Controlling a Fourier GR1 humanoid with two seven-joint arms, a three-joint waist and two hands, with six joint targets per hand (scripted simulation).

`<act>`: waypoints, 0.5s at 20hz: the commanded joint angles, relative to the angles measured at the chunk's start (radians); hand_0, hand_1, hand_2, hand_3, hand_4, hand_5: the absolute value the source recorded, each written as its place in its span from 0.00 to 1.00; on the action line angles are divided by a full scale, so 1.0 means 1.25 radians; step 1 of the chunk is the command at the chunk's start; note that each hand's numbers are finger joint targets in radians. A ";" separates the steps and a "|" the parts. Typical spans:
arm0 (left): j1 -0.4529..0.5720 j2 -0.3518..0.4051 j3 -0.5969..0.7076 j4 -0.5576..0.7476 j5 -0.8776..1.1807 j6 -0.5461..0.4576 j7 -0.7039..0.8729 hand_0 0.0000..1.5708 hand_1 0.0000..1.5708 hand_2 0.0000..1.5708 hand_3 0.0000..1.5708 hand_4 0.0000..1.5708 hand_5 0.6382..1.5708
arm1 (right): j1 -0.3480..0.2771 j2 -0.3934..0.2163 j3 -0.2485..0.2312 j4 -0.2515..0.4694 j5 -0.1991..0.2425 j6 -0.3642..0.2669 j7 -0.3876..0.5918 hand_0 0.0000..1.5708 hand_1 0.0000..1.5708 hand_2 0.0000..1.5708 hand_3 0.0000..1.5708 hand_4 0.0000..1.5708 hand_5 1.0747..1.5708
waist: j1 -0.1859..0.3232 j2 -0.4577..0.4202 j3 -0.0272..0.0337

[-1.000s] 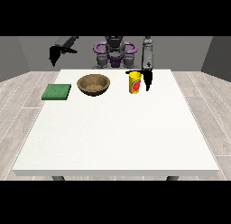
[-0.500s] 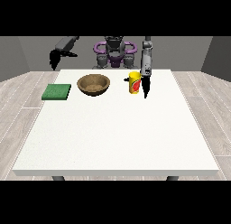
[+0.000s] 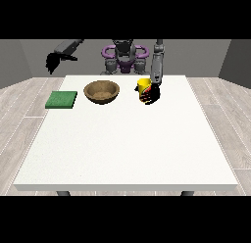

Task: Pick the cup and pour the ball into the bowl, then pick the bowl and place it on the pad

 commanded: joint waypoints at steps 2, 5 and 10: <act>-0.006 -0.040 -0.039 0.034 -0.063 0.114 0.074 0.84 0.84 1.00 1.00 0.95 0.65 | -0.003 -0.017 -0.019 0.051 -0.004 0.012 -0.004 0.00 0.00 0.00 0.00 0.00 1.00 | -0.002 -0.032 -0.0158; 0.017 0.016 -0.061 0.056 -0.077 0.039 0.104 0.84 0.84 1.00 1.00 0.95 0.69 | 0.021 -0.012 -0.017 0.046 -0.011 -0.008 0.068 0.00 0.00 0.00 0.00 0.00 1.00 | 0.040 -0.117 -0.0163; -0.089 0.224 -0.109 0.045 -0.215 0.093 0.337 0.91 0.91 1.00 1.00 1.00 0.73 | 0.026 -0.014 -0.012 0.107 -0.016 0.007 0.093 0.00 0.00 0.00 0.00 0.00 1.00 | 0.051 -0.208 -0.0128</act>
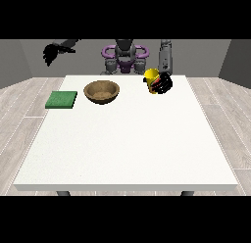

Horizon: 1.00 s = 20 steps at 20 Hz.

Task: Pick the cup and pour the ball into the bowl, then pick the bowl and place it on the pad

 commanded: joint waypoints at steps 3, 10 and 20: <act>-0.113 0.161 -0.058 0.024 -0.125 -0.010 0.245 0.93 0.93 1.00 1.00 1.00 0.71 | 0.041 0.032 0.032 0.047 0.032 0.004 -0.016 0.00 0.00 0.00 0.00 0.00 1.00 | 0.010 -0.076 -0.0017; -0.154 0.114 -0.117 -0.036 -0.215 -0.015 0.379 0.93 0.93 1.00 1.00 1.00 0.70 | 0.000 -0.009 -0.021 0.132 0.028 0.004 -0.063 0.00 0.00 0.00 0.00 0.00 0.99 | 0.048 -0.071 -0.0038; -0.258 0.049 -0.289 -0.004 -0.500 0.048 0.664 0.97 0.97 1.00 1.00 1.00 0.61 | 0.005 -0.045 -0.025 0.194 0.009 0.078 -0.065 0.00 0.00 0.00 0.00 0.00 1.00 | 0.005 -0.112 -0.0029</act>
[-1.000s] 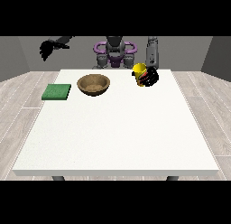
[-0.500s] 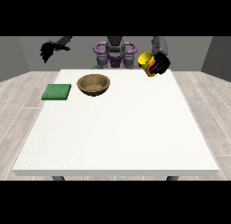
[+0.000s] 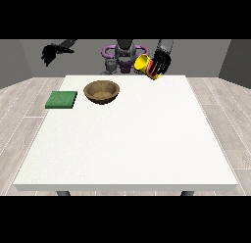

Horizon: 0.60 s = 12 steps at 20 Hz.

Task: Pick the cup and pour the ball into the bowl, then pick the bowl and place it on the pad

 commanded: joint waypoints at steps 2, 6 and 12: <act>-0.062 -0.037 -0.110 0.035 -0.176 0.006 0.156 0.99 0.99 1.00 1.00 1.00 0.61 | 0.000 0.027 0.017 0.010 -0.004 0.015 -0.012 0.00 0.00 0.00 0.00 0.00 1.00 | -0.029 -0.030 0.0004; -0.111 -0.060 -0.214 0.038 -0.311 -0.043 0.216 0.98 0.98 1.00 1.00 0.95 0.75 | -0.014 -0.044 -0.029 0.070 -0.020 0.039 0.000 0.00 0.00 0.00 0.00 0.00 1.00 | 0.000 -0.043 0.0011; -0.169 -0.143 -0.338 0.068 -0.459 -0.158 0.275 0.95 0.95 1.00 1.00 1.00 0.45 | -0.027 -0.035 -0.013 0.084 0.003 0.041 -0.034 0.00 0.00 0.00 0.00 0.00 1.00 | -0.024 -0.015 0.0006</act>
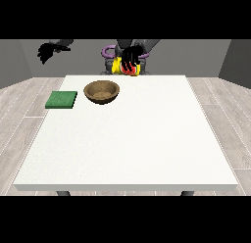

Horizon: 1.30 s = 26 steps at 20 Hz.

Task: Pick the cup and pour the ball into the bowl, then pick the bowl and place it on the pad

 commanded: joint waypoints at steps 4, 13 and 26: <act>-0.054 -0.065 -0.187 0.054 -0.212 -0.154 0.056 0.98 0.98 1.00 1.00 0.99 0.56 | -0.020 -0.005 -0.005 0.038 -0.009 0.010 0.012 0.00 0.00 0.00 0.00 0.00 1.00 | -0.001 -0.018 0.0000; -0.084 -0.124 -0.271 0.044 -0.352 -0.286 0.047 0.92 0.92 1.00 1.00 0.97 0.53 | -0.017 -0.024 -0.014 0.071 0.002 0.018 -0.021 0.00 0.00 0.00 0.00 0.00 1.00 | 0.030 -0.005 -0.0012; 0.135 -0.102 0.238 -0.150 0.164 0.045 0.033 0.65 0.65 0.80 0.60 0.89 0.71 | 0.061 0.028 -0.016 0.024 -0.015 -0.032 0.029 0.00 0.00 0.00 0.00 0.14 0.99 | 0.106 -0.029 -0.0135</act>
